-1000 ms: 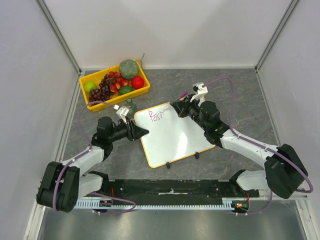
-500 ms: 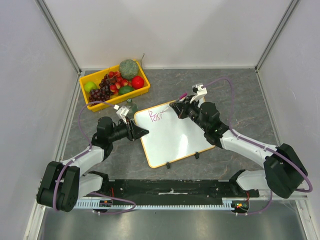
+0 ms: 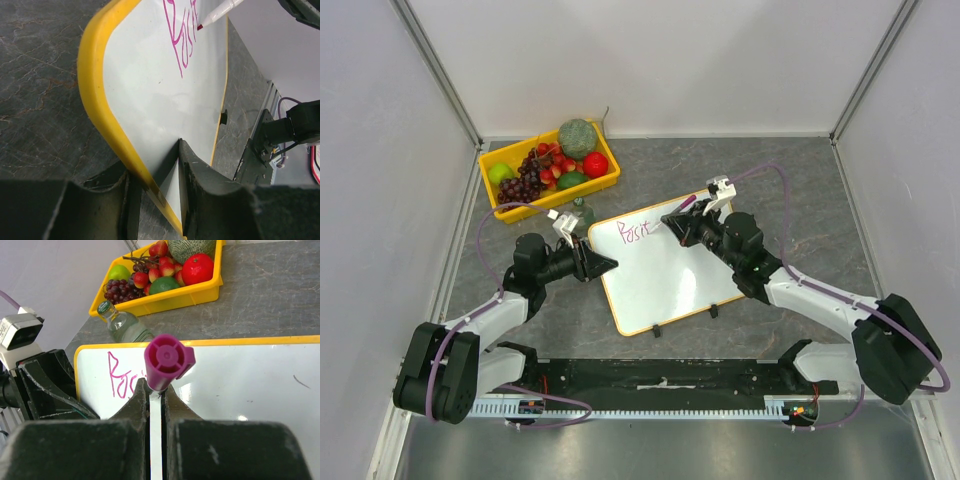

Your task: Write a sentence on the whiteboard

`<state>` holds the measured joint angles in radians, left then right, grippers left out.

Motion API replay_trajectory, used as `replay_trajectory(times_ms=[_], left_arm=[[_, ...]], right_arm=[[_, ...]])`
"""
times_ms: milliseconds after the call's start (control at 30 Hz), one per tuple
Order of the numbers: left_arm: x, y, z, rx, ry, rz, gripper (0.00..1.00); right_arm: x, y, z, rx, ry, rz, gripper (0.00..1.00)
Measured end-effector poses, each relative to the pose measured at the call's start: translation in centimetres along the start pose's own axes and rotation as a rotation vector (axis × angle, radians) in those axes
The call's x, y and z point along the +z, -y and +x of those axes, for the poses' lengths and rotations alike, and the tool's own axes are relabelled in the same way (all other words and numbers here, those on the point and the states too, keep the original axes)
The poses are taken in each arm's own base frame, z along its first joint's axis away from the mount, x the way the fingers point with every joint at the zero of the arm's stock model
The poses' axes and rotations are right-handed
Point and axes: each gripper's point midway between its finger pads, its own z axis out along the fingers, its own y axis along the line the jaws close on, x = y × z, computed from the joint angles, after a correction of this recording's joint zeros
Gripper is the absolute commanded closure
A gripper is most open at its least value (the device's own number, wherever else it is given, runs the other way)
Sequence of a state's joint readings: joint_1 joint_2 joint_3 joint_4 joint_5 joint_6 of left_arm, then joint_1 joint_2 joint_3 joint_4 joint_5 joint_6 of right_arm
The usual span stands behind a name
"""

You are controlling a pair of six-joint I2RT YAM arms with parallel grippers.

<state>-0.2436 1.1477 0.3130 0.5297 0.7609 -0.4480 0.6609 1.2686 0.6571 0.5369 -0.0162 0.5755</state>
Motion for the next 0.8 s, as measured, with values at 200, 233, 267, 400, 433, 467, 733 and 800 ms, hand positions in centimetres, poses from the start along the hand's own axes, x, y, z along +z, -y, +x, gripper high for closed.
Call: replay_trajectory(times_ms=[200,233,267,400,433,467,733,800], left_arm=[[0.0,0.0,0.0,0.000,0.000,0.000,0.98],[0.0,0.0,0.0,0.000,0.000,0.000,0.98],[0.0,0.0,0.0,0.000,0.000,0.000,0.98],[0.0,0.0,0.0,0.000,0.000,0.000,0.98],[0.0,0.0,0.0,0.000,0.000,0.000,0.98],[0.0,0.0,0.0,0.000,0.000,0.000,0.98],[0.0,0.0,0.0,0.001,0.001,0.001,0.98],[0.0,0.0,0.0,0.001,0.001,0.001,0.98]], right_arm=[[-0.3,0.0,0.4,-0.001,-0.014,-0.009,1.00],[-0.3,0.0,0.4,-0.001,-0.014,-0.008,1.00],[-0.4,0.0,0.5,-0.001,-0.016,-0.007,1.00],[-0.6,0.1,0.5,-0.007,-0.021,0.003,1.00],[-0.6,0.2,0.5,-0.009,-0.023,0.007,1.00],[-0.6,0.2,0.4,-0.011,-0.024,0.011,1.00],[-0.3,0.3,-0.6,-0.028,-0.019,0.035,1.00],[-0.2,0.3,-0.9,-0.032,-0.015,0.043,1.00]])
